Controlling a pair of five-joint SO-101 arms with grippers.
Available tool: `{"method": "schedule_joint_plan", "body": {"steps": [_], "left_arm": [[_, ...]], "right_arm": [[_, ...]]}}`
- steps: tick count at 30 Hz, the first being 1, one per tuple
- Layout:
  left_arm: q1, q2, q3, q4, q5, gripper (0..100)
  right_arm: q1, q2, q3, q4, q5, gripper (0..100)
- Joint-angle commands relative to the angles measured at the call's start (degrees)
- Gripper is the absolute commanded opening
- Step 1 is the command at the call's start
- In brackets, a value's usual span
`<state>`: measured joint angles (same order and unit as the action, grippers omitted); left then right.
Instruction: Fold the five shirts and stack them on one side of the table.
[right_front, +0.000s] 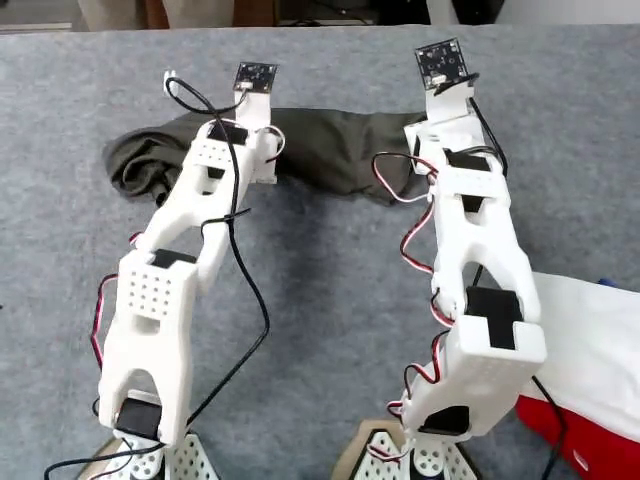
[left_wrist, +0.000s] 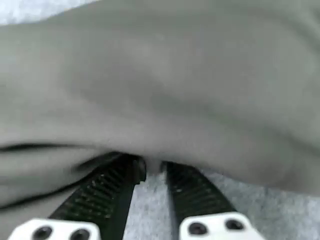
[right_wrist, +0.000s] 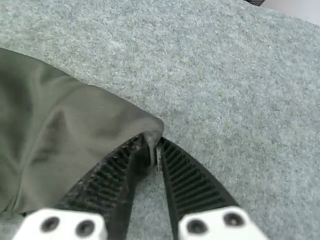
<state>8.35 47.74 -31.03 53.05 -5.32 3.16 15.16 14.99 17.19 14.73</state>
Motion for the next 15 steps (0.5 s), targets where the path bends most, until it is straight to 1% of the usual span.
{"method": "schedule_joint_plan", "body": {"steps": [1, 4, 7, 9, 13, 14, 15], "left_arm": [[-1.2, 0.5, -7.2, 5.8, -3.9, 2], [-1.3, 0.4, -16.3, 16.4, -7.0, 2], [-2.2, 0.1, -29.3, 28.0, -8.5, 2], [-2.9, 0.1, -38.4, 34.2, -9.8, 2], [-2.5, 0.2, -53.7, 45.5, -15.3, 2], [-2.5, 0.4, -56.4, 47.7, -16.3, 2], [-2.5, 0.6, -57.7, 47.9, -16.4, 2]], "right_arm": [[-0.7, -0.3, -3.4, 0.1, 0.4, 0.4], [-0.7, -0.3, -3.4, 0.1, 0.4, 0.4], [-0.7, -0.3, -3.4, 0.1, 0.4, 0.4], [-0.7, -0.3, -3.4, 0.0, 0.4, 0.4], [-0.7, -0.3, -3.4, 0.0, 0.4, 0.4], [-0.7, -0.3, -3.4, 0.0, 0.4, 0.4], [-0.7, -0.3, -3.4, 0.0, 0.4, 0.4]]}}
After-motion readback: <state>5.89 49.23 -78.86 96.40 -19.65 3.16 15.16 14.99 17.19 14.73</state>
